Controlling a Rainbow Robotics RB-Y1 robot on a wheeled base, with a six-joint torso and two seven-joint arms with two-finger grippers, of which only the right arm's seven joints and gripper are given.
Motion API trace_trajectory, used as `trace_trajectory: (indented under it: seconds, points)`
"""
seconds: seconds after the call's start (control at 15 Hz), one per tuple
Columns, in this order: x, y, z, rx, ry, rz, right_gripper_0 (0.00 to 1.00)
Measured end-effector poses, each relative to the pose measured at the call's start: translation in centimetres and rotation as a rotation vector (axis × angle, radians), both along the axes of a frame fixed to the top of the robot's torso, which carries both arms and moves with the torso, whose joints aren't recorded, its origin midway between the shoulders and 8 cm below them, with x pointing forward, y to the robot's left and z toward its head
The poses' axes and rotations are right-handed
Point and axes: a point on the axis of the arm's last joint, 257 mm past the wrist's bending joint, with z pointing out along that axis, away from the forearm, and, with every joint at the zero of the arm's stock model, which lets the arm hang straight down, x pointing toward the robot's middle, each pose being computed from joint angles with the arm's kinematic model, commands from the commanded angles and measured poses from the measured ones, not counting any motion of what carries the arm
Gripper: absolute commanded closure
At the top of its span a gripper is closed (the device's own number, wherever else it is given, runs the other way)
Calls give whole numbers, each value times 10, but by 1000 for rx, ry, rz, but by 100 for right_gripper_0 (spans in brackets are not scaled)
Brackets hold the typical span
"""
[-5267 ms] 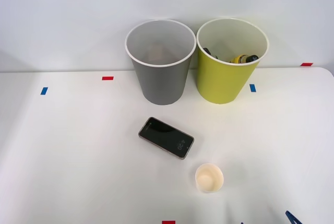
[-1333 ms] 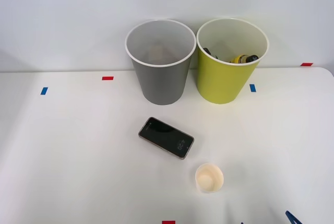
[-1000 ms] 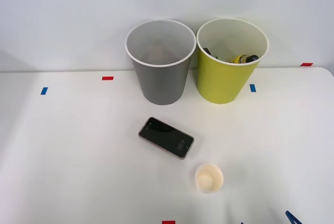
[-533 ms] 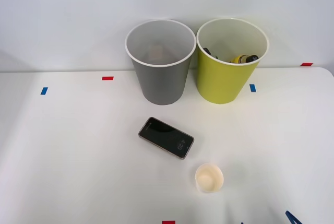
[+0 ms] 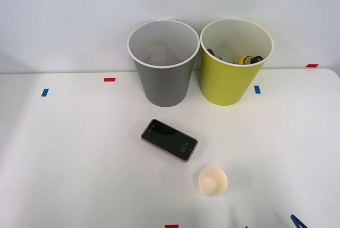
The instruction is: Put cans in the gray bin, plastic bottles in the light green bin
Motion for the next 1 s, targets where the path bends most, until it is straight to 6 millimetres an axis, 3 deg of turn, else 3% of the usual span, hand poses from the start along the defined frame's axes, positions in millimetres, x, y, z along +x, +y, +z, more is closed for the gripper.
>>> trace_trajectory:
  seconds: [1.0]
  points:
    - [0, 0, 0, 0, 0, 0, 0]
